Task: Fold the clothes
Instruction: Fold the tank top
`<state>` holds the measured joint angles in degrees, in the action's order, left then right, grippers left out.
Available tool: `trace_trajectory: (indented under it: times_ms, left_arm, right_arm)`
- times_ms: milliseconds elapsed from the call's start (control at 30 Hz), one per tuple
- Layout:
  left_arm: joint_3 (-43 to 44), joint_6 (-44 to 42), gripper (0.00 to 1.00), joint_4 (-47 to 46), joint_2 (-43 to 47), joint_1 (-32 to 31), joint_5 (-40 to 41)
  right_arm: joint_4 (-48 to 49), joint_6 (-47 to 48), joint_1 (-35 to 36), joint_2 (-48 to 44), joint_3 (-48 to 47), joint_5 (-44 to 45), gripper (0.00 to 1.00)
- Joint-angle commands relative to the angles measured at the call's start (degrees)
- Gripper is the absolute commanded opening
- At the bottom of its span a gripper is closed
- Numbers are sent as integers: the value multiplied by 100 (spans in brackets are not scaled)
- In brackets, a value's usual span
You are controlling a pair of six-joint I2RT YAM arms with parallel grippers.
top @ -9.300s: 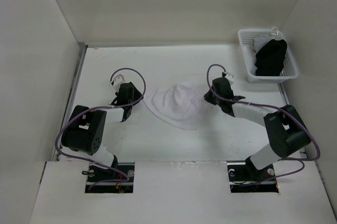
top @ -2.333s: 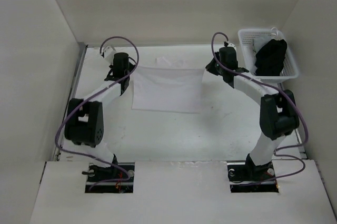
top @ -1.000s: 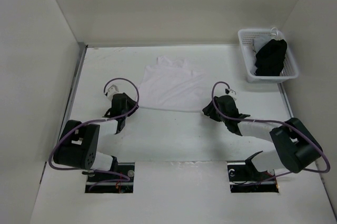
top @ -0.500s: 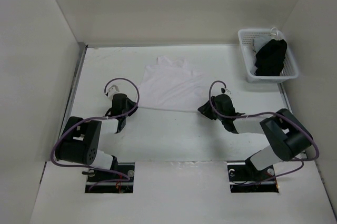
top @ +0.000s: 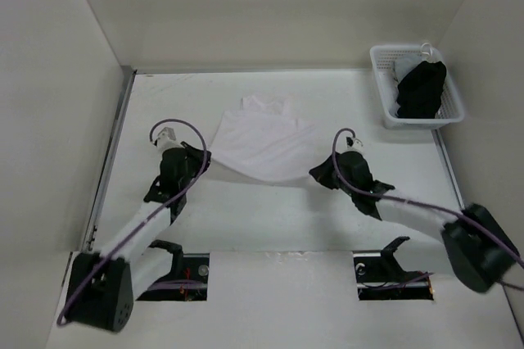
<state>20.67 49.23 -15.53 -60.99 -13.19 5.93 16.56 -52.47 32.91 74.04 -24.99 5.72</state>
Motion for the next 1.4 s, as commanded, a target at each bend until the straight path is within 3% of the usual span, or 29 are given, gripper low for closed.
trace_trajectory:
  times_ms: [0, 133, 200, 333, 433, 500, 567, 700, 767, 833, 967, 1133, 1233, 1367]
  left_arm:
    - [367, -106, 2, 1416, 1778, -91, 39]
    - [1174, -230, 2, 3306, 3555, -258, 285]
    - [1605, -213, 2, 4045, 4128, -407, 425]
    - [2257, -98, 2, 4856, 4578, -636, 549]
    - [2302, -81, 2, 5007, 4684, -593, 558]
    - [2127, -116, 2, 4928, 4615, -522, 558]
    - [1855, -142, 3, 4649, 4326, -478, 523]
    - [1160, -186, 3, 3271, 3150, -452, 584]
    - [1036, -186, 3, 2348, 2254, -329, 645]
    - [1141, -247, 3, 1356, 1183, -119, 751]
    - [1982, -239, 3, 9, -1304, 137, 708]
    - [3371, -142, 3, -503, -3609, 347, 497]
    - [3944, -11, 3, -539, -4253, 462, 268]
    - [4253, -72, 3, -521, -4299, 532, 198]
  right_arm:
    - [-1395, 368, 605, -1825, -67, 622, 5]
    - [-3829, 404, 1720, -4121, -768, 1684, 5]
    - [-4805, 291, 2396, -4746, -1355, 2281, 5]
    - [-5820, 9, 3855, -4917, -2350, 3337, 5]
    - [-5918, 34, 4587, -4628, -2607, 3954, 6]
    - [-5796, 148, 4397, -4373, -2581, 3955, 6]
    - [-5280, 516, 3731, -4066, -2371, 3614, 6]
    - [-3068, 1273, 1554, -3092, -1519, 1369, 4]
    - [-2012, 1344, 437, -2118, -1359, 295, 4]
    - [-1202, 1388, -268, -976, -1577, -192, 4]
    - [-742, 1555, -789, 1213, -2841, -632, 4]
    - [-961, 1670, -1273, 3104, -4511, -940, 4]
    - [-1172, 1687, -1466, 3774, -5251, -1029, 4]
    - [-1234, 1661, -1669, 3934, -5569, -1142, 4]
